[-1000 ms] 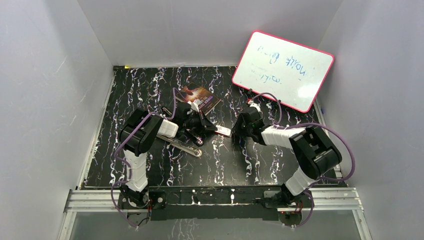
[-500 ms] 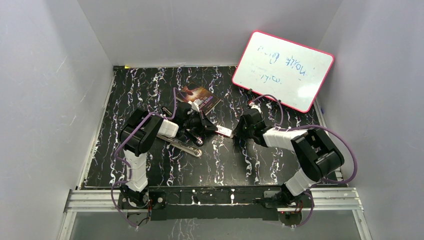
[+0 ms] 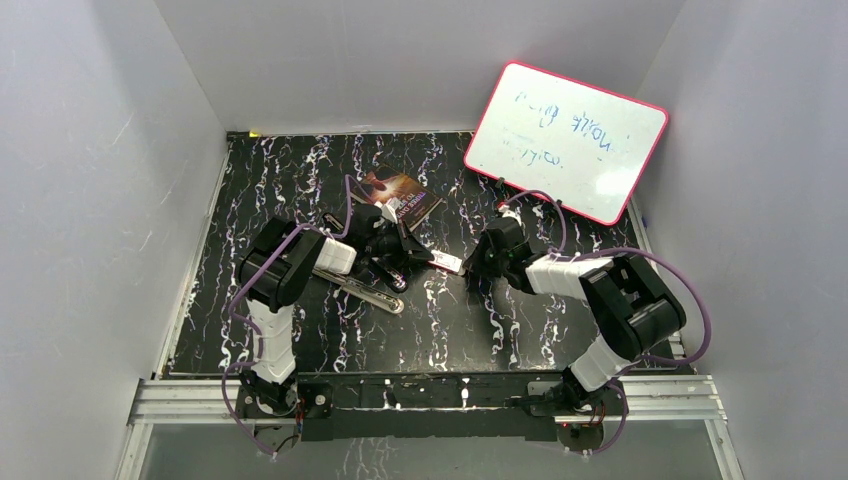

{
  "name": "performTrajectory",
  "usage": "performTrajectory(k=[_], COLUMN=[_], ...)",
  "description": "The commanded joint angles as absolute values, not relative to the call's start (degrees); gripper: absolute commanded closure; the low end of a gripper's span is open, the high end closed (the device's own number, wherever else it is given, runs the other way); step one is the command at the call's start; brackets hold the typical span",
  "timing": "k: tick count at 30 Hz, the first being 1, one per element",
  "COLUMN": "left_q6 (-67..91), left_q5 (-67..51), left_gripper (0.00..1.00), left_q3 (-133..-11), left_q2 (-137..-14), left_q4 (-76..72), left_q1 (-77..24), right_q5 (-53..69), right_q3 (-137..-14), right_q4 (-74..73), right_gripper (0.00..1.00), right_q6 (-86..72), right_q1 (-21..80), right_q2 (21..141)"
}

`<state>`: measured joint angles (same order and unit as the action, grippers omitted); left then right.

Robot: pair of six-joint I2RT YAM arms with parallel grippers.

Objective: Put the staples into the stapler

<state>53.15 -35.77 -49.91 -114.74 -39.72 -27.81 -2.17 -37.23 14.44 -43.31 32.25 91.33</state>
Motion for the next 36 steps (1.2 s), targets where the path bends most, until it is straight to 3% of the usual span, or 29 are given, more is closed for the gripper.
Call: performTrajectory(k=[1,8,19,21,24,26,30,36], left_q6=[51.85,50.41,48.72,48.69,47.02,44.66,40.08,33.01], left_q5=[-35.55,-36.72,-38.12,-38.70,-38.13,-36.72,-33.48,-28.86], left_gripper=[1.00,1.00,1.00,0.99,0.86,0.77,0.61,0.51], left_q3=[-52.50,-54.68,-57.38,-58.10,-59.16,-60.43,-63.47,-68.27], left_q2=[-111.38,-110.77,-111.77,-112.40,-111.72,-110.53,-107.89,-103.48], left_q4=[-38.57,-36.29,-33.59,-33.09,-30.44,-26.85,-19.56,-9.51], left_q1=[-27.89,-25.44,-22.94,-22.94,-22.94,-22.95,-22.94,-22.94], right_q5=[-3.83,-3.02,-3.72,-4.01,-6.73,-8.91,-12.31,-10.14], right_q3=[-34.78,-31.56,-31.30,-31.50,-32.00,-32.28,-33.06,-34.21], right_q4=[10.93,9.29,6.74,6.32,4.75,3.65,1.79,4.03], right_gripper=[1.00,1.00,1.00,0.90,0.68,0.60,0.53,0.52], right_q6=[-41.49,-38.05,-35.47,-35.18,-34.69,-34.26,-32.77,-25.82], right_q1=[30.82,23.41,22.16,22.17,22.23,22.20,22.23,23.55], right_q2=[90.50,86.89,83.80,82.90,80.15,77.12,72.34,68.20])
